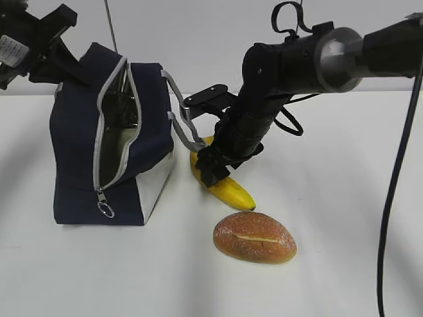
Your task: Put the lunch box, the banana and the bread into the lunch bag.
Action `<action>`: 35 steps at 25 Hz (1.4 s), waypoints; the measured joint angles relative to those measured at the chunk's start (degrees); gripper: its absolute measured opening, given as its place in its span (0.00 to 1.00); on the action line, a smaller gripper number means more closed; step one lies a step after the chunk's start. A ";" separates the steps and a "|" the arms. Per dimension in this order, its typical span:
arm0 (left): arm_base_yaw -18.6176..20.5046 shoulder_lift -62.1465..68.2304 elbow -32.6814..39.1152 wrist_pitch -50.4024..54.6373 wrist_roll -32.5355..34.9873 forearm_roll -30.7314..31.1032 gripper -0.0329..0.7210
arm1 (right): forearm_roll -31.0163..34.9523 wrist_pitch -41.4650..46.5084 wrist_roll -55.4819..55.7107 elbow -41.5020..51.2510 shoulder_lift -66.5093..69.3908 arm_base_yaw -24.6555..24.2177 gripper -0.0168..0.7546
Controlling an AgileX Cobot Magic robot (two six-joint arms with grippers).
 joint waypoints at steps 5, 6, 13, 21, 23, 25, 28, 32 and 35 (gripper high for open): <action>0.00 0.00 0.00 0.00 0.00 0.07 0.04 | 0.99 -1.28 -0.06 -1.39 3.01 0.00 0.73; 0.00 0.00 0.00 0.00 0.00 0.07 0.04 | 0.99 -1.58 -0.06 -1.52 3.32 0.00 0.73; 0.00 0.00 0.00 0.00 0.00 0.24 0.04 | 1.35 -2.46 -0.15 -1.79 4.57 0.00 0.61; 0.00 0.00 0.00 0.05 0.00 0.35 0.04 | 1.35 -1.95 -0.21 -2.54 4.80 0.00 0.43; 0.00 0.00 0.00 0.05 0.00 0.39 0.04 | 0.65 -1.15 -0.21 -3.16 4.80 0.00 0.42; 0.00 0.00 0.00 0.16 0.00 0.39 0.04 | -1.05 0.41 0.03 -4.05 4.80 0.00 0.42; 0.00 0.00 0.00 0.17 0.00 0.39 0.04 | -4.66 2.67 1.62 -5.45 4.80 0.00 0.42; 0.00 0.00 0.00 0.17 0.00 0.39 0.04 | -10.19 6.27 4.23 -6.49 4.80 0.00 0.42; 0.00 0.00 0.00 0.17 0.00 0.39 0.04 | -16.15 9.84 7.19 -7.48 4.80 -0.38 0.42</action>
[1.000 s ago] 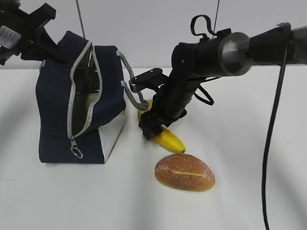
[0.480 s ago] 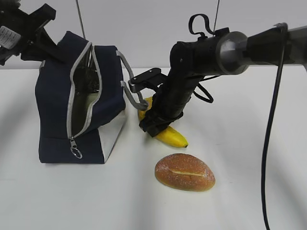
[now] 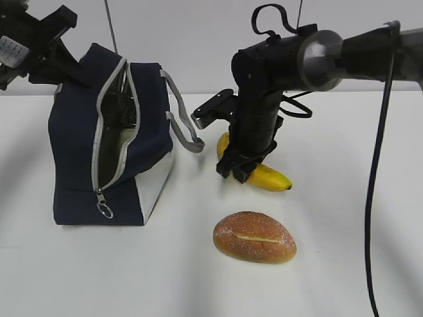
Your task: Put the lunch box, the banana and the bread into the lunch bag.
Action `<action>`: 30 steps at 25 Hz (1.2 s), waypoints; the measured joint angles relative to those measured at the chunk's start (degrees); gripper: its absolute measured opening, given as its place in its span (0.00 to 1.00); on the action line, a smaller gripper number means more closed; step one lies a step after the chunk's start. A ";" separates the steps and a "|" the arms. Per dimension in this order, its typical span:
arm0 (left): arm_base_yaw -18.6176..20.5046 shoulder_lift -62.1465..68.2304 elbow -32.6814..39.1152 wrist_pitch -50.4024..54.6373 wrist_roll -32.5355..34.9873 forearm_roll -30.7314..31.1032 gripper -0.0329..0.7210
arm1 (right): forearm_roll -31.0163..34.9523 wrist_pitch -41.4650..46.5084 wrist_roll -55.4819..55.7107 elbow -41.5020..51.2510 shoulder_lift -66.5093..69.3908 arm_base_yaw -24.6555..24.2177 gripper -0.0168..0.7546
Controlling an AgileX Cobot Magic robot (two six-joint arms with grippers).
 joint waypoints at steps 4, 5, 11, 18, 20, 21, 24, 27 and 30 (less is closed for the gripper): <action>0.00 0.00 0.00 0.05 0.00 0.00 0.04 | -4.13 3.79 3.68 -1.57 -0.28 -1.77 0.42; 0.00 0.00 0.00 0.05 0.00 0.00 0.04 | -4.13 4.24 4.08 -1.66 -0.84 -2.53 0.42; 0.00 0.00 0.00 0.05 0.00 0.00 0.04 | -2.40 5.48 4.55 -1.77 -10.29 -4.35 0.42; 0.05 0.00 0.00 -0.19 0.00 -2.02 0.04 | 17.66 5.72 -0.52 -1.81 -21.07 -4.35 0.42; 0.05 0.00 0.00 -0.19 0.00 -2.19 0.04 | 24.86 6.23 -2.96 -1.81 -21.87 -4.35 0.42; 0.05 0.00 0.00 -0.19 0.00 -2.26 0.04 | 27.80 6.48 -3.92 -1.81 -22.01 -4.35 0.42; 0.05 0.00 0.00 -0.24 0.00 -2.37 0.04 | 36.58 6.72 -7.64 -1.81 -22.01 -3.87 0.42; 0.05 0.00 0.00 -0.36 0.00 -2.36 0.04 | 41.57 5.49 -10.60 -1.81 -22.01 -2.40 0.42; 0.05 0.00 0.00 -0.43 0.00 -2.42 0.04 | 45.10 3.37 -12.00 -1.92 -21.28 -0.46 0.42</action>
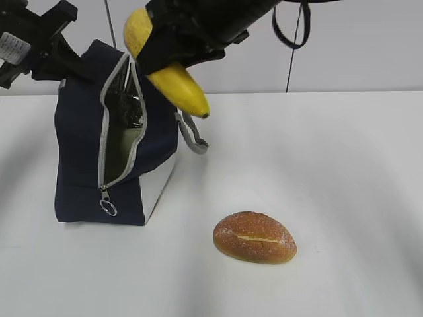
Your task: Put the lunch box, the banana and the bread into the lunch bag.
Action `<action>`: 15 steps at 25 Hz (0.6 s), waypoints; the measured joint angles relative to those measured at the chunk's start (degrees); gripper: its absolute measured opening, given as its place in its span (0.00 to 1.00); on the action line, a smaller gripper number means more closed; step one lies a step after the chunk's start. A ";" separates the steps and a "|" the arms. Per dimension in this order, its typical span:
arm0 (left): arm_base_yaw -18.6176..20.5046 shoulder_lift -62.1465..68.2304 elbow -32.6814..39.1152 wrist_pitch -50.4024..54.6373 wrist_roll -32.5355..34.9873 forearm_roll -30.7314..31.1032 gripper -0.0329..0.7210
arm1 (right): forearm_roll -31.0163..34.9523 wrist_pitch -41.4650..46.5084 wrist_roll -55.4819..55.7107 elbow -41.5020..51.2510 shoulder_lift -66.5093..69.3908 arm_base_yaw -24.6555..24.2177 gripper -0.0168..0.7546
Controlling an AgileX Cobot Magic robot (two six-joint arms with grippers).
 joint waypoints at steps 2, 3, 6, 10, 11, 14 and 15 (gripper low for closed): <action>0.00 0.00 0.00 0.00 0.00 0.00 0.04 | 2.43 -0.56 -0.54 0.01 1.58 1.00 0.42; 0.00 0.00 0.00 -0.04 0.00 0.00 0.04 | 3.87 -0.70 -1.11 0.01 2.60 1.42 0.42; 0.00 0.00 0.00 -0.04 0.00 0.00 0.04 | 7.13 -1.95 -2.28 0.01 5.43 2.08 0.42; 0.00 0.00 0.00 -0.04 0.00 -0.05 0.04 | 6.64 -3.46 -2.44 -0.82 8.60 2.19 0.41; 0.00 0.00 0.00 -0.04 0.00 -0.05 0.04 | 5.22 -3.46 -1.71 -1.51 9.50 2.19 0.41; 0.00 0.00 0.00 -0.04 0.00 -0.13 0.04 | 2.11 -3.18 0.89 -3.98 11.79 2.19 0.41; 0.00 0.00 0.00 -0.04 0.00 -0.19 0.04 | 1.15 -2.73 2.02 -5.25 12.62 2.19 0.41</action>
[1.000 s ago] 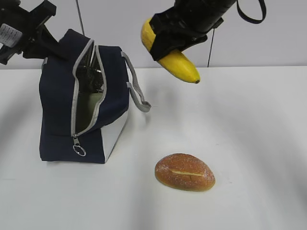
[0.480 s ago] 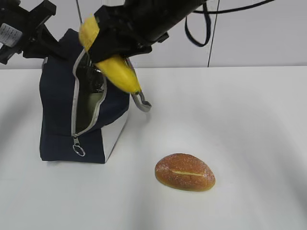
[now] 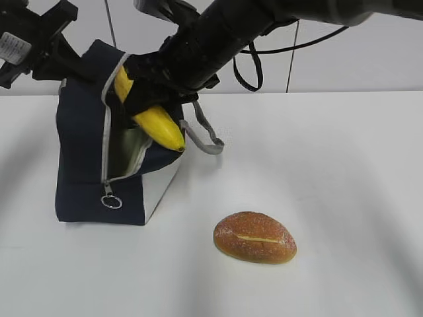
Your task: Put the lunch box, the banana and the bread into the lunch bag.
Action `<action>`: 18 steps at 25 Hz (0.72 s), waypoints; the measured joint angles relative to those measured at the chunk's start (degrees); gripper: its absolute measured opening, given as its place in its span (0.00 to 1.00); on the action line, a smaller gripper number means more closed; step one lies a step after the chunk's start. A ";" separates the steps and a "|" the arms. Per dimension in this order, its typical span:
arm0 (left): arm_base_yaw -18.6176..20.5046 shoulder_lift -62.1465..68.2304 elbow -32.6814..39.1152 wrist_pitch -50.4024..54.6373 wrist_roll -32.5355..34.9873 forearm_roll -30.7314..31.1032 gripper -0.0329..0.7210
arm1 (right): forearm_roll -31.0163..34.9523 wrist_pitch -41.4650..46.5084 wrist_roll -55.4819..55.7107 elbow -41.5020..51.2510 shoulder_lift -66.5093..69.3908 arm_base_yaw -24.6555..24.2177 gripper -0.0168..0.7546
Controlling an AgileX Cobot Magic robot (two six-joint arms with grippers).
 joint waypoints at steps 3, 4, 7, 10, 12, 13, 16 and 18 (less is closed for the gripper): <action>0.00 0.00 0.00 0.06 0.00 -0.18 0.04 | -4.01 1.96 4.16 -4.05 2.51 0.00 0.41; 0.00 0.00 0.00 0.06 0.00 -0.24 0.04 | -4.98 2.49 5.20 -5.40 3.18 0.00 0.41; 0.00 0.00 0.00 0.16 0.00 -0.24 0.04 | -6.35 3.71 8.37 -9.61 5.83 0.25 0.41; 0.00 0.00 0.00 0.34 0.00 -0.24 0.04 | -6.82 4.82 10.06 -13.63 8.56 0.87 0.43; 0.00 0.00 0.00 0.40 0.00 -0.19 0.04 | -6.85 5.60 10.61 -16.09 10.35 1.62 0.46; 0.00 0.00 0.00 0.46 0.00 -0.19 0.04 | -6.95 6.16 10.88 -16.96 11.27 2.02 0.48; 0.00 0.00 0.00 0.64 0.00 -0.19 0.04 | -7.25 6.75 11.25 -18.16 12.64 2.89 0.56; 0.00 0.00 0.00 0.68 0.00 -0.19 0.04 | -7.54 7.52 11.25 -18.49 12.62 3.01 0.62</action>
